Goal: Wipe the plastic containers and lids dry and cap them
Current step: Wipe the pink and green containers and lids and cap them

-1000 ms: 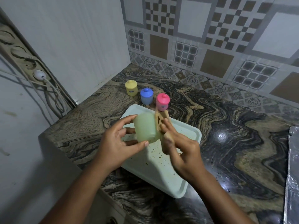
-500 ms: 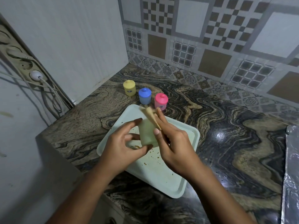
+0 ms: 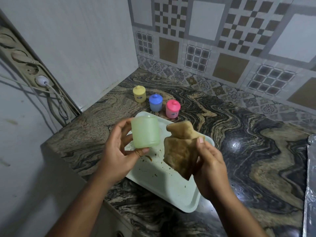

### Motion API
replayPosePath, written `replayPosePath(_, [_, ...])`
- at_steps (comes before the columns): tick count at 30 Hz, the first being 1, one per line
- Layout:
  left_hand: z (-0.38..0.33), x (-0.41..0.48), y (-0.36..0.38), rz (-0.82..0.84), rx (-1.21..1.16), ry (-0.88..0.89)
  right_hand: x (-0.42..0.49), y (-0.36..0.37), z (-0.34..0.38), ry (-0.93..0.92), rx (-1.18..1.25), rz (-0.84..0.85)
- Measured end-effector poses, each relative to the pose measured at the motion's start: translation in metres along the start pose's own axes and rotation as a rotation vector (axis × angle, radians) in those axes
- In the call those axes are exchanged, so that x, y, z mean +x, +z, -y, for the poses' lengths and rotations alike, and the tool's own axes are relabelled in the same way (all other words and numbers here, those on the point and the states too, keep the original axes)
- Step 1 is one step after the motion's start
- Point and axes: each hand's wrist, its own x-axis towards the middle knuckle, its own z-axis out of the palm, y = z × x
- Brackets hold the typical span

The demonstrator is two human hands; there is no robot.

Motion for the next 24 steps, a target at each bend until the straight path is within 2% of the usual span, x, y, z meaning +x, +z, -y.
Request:
replayPosePath(2, [-0.001,-0.002,0.004,0.022,0.021,0.019,0.002,0.007,0.009,-0.054,-0.031,0.012])
replayPosePath(4, [-0.001,-0.003,0.008,0.05,0.045,0.023,0.002,0.016,0.014,-0.174,-0.185,0.029])
replayPosePath(9, [-0.002,-0.004,0.016,0.094,0.08,0.017,0.003,0.025,0.006,-0.662,-0.883,0.321])
replayPosePath(11, [-0.003,-0.006,0.015,0.1,0.059,0.004,0.007,0.021,0.003,-0.732,-0.994,0.326])
replayPosePath(14, [-0.005,-0.011,0.012,0.118,0.095,0.024,0.012,0.011,0.0,-0.726,-1.0,0.281])
replayPosePath(16, [-0.006,-0.014,0.01,0.113,0.122,0.042,0.013,0.003,-0.001,-0.643,-0.995,0.223])
replayPosePath(17, [-0.007,-0.015,0.01,0.107,0.128,0.056,0.014,0.0,-0.003,-0.541,-0.93,0.188])
replayPosePath(20, [-0.014,-0.015,0.01,0.09,0.103,0.093,0.015,-0.004,-0.002,-0.24,-0.461,0.017])
replayPosePath(22, [-0.016,-0.016,0.01,0.083,0.094,0.122,0.018,-0.008,0.001,-0.146,-0.242,-0.032])
replayPosePath(24, [-0.018,-0.017,0.012,0.067,0.079,0.114,0.016,-0.006,0.009,-0.133,-0.172,-0.021])
